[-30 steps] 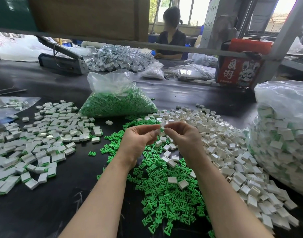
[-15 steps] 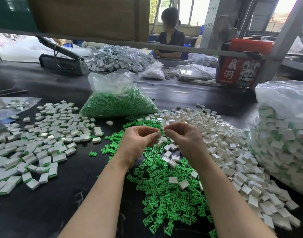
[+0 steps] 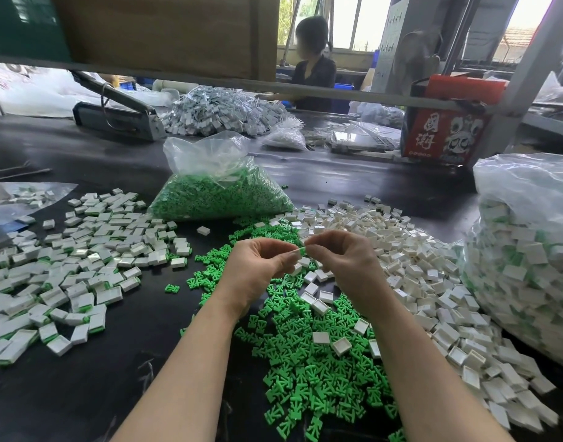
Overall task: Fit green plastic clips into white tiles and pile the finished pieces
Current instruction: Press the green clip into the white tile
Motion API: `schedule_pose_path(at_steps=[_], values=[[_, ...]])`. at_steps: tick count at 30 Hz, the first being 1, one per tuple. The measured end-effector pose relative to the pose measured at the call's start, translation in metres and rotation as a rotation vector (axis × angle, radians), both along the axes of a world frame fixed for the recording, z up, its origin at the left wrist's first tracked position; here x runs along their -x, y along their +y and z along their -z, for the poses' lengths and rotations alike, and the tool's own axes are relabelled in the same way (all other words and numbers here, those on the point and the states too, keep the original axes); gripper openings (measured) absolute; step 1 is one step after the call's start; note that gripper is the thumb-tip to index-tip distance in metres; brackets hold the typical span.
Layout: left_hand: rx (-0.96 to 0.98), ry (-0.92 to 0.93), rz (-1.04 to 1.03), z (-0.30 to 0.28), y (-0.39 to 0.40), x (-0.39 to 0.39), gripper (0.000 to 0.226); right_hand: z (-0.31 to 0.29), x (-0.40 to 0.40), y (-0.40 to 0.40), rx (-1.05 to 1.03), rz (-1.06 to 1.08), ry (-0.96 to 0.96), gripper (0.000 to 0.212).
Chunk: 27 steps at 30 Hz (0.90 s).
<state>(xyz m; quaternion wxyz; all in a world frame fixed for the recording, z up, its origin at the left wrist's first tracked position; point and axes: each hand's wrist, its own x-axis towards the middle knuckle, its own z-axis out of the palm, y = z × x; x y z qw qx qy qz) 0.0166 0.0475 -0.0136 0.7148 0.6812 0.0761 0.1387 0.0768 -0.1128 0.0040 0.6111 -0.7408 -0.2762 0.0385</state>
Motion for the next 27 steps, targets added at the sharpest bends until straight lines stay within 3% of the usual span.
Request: schedule_pose_path(at_steps=[7,12,27], values=[[-0.035,-0.002,0.009,-0.0002,-0.0007,0.0011,0.019,-0.0014,0.0,-0.0017,0.02,-0.013,-0.009,0.012],[-0.048,0.01,-0.019,0.0,-0.0022,0.0001,0.007,-0.002,0.0008,-0.001,0.025,0.007,-0.036,0.01],[-0.07,-0.009,-0.059,0.0006,-0.0042,-0.0016,0.006,-0.0042,0.0019,0.0017,0.071,0.058,-0.114,0.008]])
